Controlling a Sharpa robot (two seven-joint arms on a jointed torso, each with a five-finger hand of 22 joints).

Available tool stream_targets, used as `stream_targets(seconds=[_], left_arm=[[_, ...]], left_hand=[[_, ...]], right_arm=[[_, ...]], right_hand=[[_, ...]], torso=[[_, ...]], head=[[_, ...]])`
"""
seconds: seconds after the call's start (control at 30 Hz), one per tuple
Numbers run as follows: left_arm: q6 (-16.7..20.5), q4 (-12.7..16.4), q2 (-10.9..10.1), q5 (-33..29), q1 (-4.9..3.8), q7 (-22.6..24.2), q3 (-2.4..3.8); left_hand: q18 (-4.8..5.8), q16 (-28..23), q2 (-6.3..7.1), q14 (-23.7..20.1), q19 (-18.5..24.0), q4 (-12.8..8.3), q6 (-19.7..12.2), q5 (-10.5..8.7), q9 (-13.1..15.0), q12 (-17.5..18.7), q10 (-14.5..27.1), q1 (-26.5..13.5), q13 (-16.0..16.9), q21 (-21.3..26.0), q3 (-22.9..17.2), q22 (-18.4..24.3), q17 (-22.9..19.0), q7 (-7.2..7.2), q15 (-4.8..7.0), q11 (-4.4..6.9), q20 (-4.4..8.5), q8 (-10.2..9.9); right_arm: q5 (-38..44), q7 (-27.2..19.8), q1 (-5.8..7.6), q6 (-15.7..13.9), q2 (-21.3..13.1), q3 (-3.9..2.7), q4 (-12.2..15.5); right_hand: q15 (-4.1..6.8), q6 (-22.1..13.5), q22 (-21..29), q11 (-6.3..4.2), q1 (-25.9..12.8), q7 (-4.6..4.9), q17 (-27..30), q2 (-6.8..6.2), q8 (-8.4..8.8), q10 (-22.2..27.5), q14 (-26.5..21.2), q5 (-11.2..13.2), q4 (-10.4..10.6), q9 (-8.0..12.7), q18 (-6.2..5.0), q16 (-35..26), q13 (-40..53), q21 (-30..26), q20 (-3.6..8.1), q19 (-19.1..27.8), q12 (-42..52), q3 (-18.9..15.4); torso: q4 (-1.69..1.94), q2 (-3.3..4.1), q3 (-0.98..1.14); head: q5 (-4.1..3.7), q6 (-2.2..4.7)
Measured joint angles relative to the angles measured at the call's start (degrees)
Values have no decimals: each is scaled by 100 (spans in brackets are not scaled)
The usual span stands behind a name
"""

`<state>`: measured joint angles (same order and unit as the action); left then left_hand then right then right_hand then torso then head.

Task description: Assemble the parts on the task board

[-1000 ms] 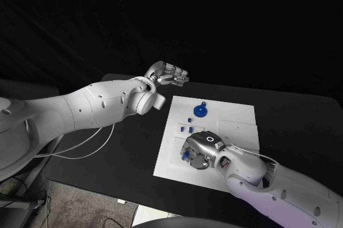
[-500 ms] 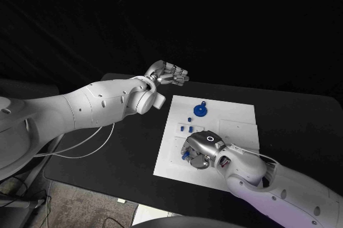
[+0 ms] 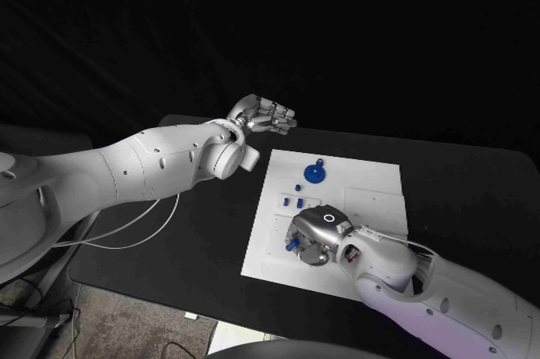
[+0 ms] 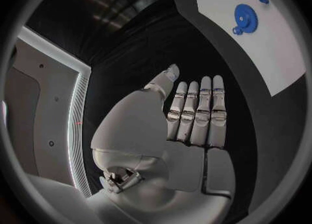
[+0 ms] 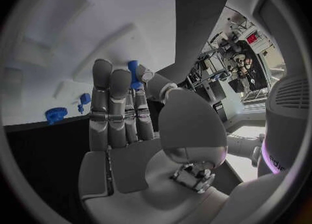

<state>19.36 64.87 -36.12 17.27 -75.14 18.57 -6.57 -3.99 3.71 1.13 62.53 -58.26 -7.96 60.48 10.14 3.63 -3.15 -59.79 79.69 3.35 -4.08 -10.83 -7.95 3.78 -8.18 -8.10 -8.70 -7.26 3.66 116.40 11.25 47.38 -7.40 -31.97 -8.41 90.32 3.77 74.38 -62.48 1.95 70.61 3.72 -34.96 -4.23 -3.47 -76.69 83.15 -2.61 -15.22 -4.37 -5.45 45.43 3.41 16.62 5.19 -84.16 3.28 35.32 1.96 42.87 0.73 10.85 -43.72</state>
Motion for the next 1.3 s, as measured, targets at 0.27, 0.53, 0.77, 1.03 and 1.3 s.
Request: stream_targets(seconds=[0.27, 0.53, 0.77, 1.03, 1.3], left_arm=[[-1, 0, 3, 0, 0, -1, 0], [-3, 0, 4, 0, 0, -3, 0], [-6, 0, 5, 0, 0, -7, 0], [-9, 0, 5, 0, 0, -11, 0], [-13, 0, 3, 0, 0, -18, 0]], left_hand=[[0, 0, 0, 0, 0, 0, 0, 0, 0, 0, 0, 0, 0, 0, 0, 2, 0, 0, 0, 0, 0, 0], [0, 0, 0, 0, 0, 16, 0, 0, 0, 0, 0, 0, 0, 0, 16, 47, 0, 0, 0, 0, 0, 0], [0, 0, 0, 0, 0, 16, 0, 0, 0, 0, 0, 0, 0, 0, 16, 46, 0, 0, 0, 0, 0, 0], [0, 0, 0, 0, 0, 16, 0, 0, 0, 0, 0, 0, 0, 0, 16, 46, 0, 0, 0, 0, 0, 0], [0, 0, 0, 0, 0, 16, 0, 0, 0, 0, 0, 0, 0, 0, 16, 46, 0, 0, 0, 0, 0, 0]], right_arm=[[64, 35, 1, 39, 39, 0, 0], [93, 71, -2, 48, 74, 6, -6], [102, 91, 7, 98, 99, 17, -8], [105, 97, 32, 112, 117, 66, -11], [107, 102, 35, 86, 124, 84, -16]], right_hand=[[12, 0, -27, 20, 0, 0, -6, -1, 2, -21, -13, 0, 11, -3, 2, 0, 1, 0, 0, 0, 0, 11], [13, 0, -27, 20, -1, 0, -6, -2, 6, -20, -14, 17, 11, -5, 13, 0, 1, 0, 0, 0, 0, 11], [13, 0, -36, 19, -9, 1, -6, -10, -6, -20, -14, 18, 11, -4, 19, 0, 1, 0, 0, 0, 0, 11], [12, -1, -42, 19, -38, 1, -11, -40, -7, -19, -13, 18, 11, -4, 27, -22, 1, 0, 0, 0, -1, 10], [11, -1, -48, 19, -38, 2, -11, -40, -7, -18, -12, 16, 29, -5, 37, -22, 1, -24, -1, 0, -1, 27]], torso=[[0, 0, 0], [2, 1, -3], [2, 1, -6], [3, 1, -3], [1, 1, 0]], head=[[1, 5], [-8, 8], [-5, 2], [0, -10], [4, -15]])
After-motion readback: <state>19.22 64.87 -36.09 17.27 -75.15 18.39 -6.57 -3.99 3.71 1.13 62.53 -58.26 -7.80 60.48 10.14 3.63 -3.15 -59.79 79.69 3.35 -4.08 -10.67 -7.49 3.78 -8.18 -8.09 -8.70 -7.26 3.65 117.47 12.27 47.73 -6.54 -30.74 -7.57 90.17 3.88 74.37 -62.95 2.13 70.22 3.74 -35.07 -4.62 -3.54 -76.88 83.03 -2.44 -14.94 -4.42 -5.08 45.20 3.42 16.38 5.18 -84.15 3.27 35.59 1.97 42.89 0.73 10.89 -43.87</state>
